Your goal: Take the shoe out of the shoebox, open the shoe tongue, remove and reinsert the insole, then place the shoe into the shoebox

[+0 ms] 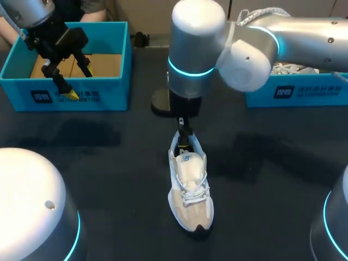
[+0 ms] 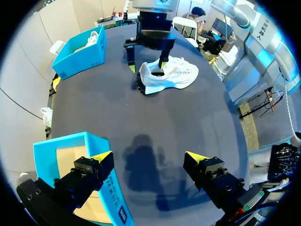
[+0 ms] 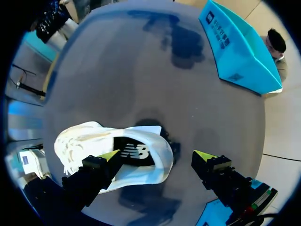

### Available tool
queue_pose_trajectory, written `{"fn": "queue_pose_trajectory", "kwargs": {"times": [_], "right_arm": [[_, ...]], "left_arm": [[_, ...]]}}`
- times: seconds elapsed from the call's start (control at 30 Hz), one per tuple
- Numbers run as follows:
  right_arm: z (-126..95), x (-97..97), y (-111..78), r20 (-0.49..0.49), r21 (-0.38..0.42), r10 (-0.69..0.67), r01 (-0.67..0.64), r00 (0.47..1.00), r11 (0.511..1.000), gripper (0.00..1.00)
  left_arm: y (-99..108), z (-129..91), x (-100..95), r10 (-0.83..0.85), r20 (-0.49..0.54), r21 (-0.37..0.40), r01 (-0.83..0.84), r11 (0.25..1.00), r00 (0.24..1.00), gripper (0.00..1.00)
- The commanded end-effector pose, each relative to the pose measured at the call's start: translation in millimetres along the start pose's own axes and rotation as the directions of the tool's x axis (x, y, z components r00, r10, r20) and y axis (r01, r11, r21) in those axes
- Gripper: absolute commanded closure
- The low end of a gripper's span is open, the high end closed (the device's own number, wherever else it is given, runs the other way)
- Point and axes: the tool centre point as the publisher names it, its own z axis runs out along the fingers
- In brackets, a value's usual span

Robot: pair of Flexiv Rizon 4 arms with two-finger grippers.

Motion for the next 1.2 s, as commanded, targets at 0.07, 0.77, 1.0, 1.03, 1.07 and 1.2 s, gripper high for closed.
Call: {"fn": "queue_pose_trajectory", "kwargs": {"times": [0.07, 0.77, 1.0, 1.03, 1.07, 1.2], "right_arm": [[15.9, -4.1, 2.2, 0.017, 0.017, -0.017, 0.017, 1.0, 1.0, 0.0], [50.6, -12.2, -13.7, -0.01, 0.074, 0.019, -0.018, 1.0, 0.997, 0.0], [59.2, -13.9, -19.3, -0.024, 0.091, 0.037, -0.035, 0.999, 0.995, 0.4], [60.3, -14.0, -20.2, -0.023, 0.095, 0.043, -0.041, 0.999, 0.995, 0.45], [61.1, -14.0, -21.1, -0.023, 0.096, 0.046, -0.044, 0.999, 0.994, 0.47], [63.6, -13.9, -24.0, -0.025, 0.096, 0.05, -0.047, 0.998, 0.994, 0.51]], "left_arm": [[-0.1, 0.3, 0.7, 0.0, 0.001, -0.003, 0.0, 1.0, 1.0, 0.0], [-0.1, 0.3, 0.7, 0.0, 0.001, -0.003, 0.0, 1.0, 1.0, 0.0], [-0.1, 0.3, 0.7, 0.0, 0.001, -0.003, 0.0, 1.0, 1.0, 0.0], [-0.1, 0.3, 0.7, 0.0, 0.001, -0.003, 0.0, 1.0, 1.0, 0.0], [-0.1, 0.3, 0.7, 0.0, 0.001, -0.003, 0.0, 1.0, 1.0, 0.0], [-0.1, 0.3, 0.7, 0.0, 0.001, -0.003, 0.0, 1.0, 1.0, 0.0]]}}
